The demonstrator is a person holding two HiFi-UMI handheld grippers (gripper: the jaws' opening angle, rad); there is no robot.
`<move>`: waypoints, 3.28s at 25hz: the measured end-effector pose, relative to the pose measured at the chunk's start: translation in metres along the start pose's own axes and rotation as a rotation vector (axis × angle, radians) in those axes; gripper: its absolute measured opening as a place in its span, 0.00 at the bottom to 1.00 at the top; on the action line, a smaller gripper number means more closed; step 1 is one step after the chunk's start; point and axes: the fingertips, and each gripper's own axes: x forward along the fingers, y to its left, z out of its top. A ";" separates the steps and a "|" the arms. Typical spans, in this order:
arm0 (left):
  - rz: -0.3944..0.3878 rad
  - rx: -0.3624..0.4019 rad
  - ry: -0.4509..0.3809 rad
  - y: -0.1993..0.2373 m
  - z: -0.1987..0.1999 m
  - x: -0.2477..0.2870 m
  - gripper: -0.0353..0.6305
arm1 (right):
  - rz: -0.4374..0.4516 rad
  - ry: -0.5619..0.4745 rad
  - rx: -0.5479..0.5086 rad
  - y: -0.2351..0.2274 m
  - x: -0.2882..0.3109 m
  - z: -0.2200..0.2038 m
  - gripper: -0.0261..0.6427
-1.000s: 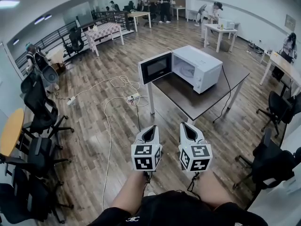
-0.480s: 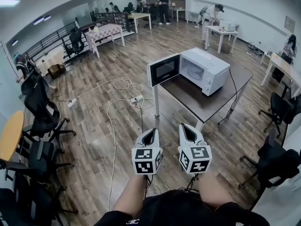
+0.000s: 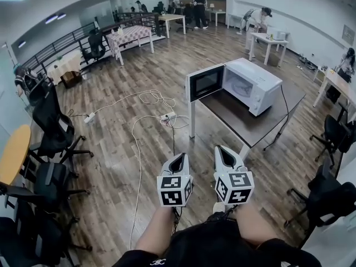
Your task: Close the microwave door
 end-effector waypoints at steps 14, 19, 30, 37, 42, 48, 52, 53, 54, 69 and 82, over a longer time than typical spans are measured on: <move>0.078 0.041 0.013 0.037 0.013 0.097 0.07 | 0.039 -0.009 0.047 -0.058 0.103 -0.007 0.05; 0.075 0.051 0.029 0.040 0.027 0.163 0.07 | 0.028 -0.015 0.059 -0.105 0.149 0.000 0.05; 0.056 0.069 0.072 0.034 0.059 0.296 0.07 | 0.015 0.010 0.085 -0.199 0.246 0.020 0.05; 0.070 0.090 0.087 0.029 0.078 0.368 0.07 | 0.026 0.026 0.099 -0.254 0.298 0.026 0.05; 0.079 0.085 0.083 0.030 0.097 0.414 0.07 | 0.040 0.028 0.098 -0.286 0.336 0.038 0.05; 0.067 0.059 0.084 0.025 0.108 0.468 0.07 | 0.062 0.030 0.090 -0.320 0.382 0.047 0.05; 0.080 0.049 0.100 0.033 0.106 0.489 0.07 | 0.073 0.046 0.096 -0.333 0.403 0.046 0.05; 0.081 0.048 0.103 0.036 0.106 0.493 0.07 | 0.075 0.048 0.098 -0.335 0.408 0.045 0.05; 0.081 0.047 0.104 0.038 0.107 0.497 0.07 | 0.075 0.049 0.098 -0.336 0.412 0.045 0.05; 0.015 0.118 0.086 0.116 0.122 0.552 0.07 | -0.026 0.080 0.115 -0.342 0.479 0.037 0.05; -0.096 0.126 0.135 0.214 0.098 0.590 0.26 | -0.112 0.092 0.122 -0.322 0.528 0.026 0.05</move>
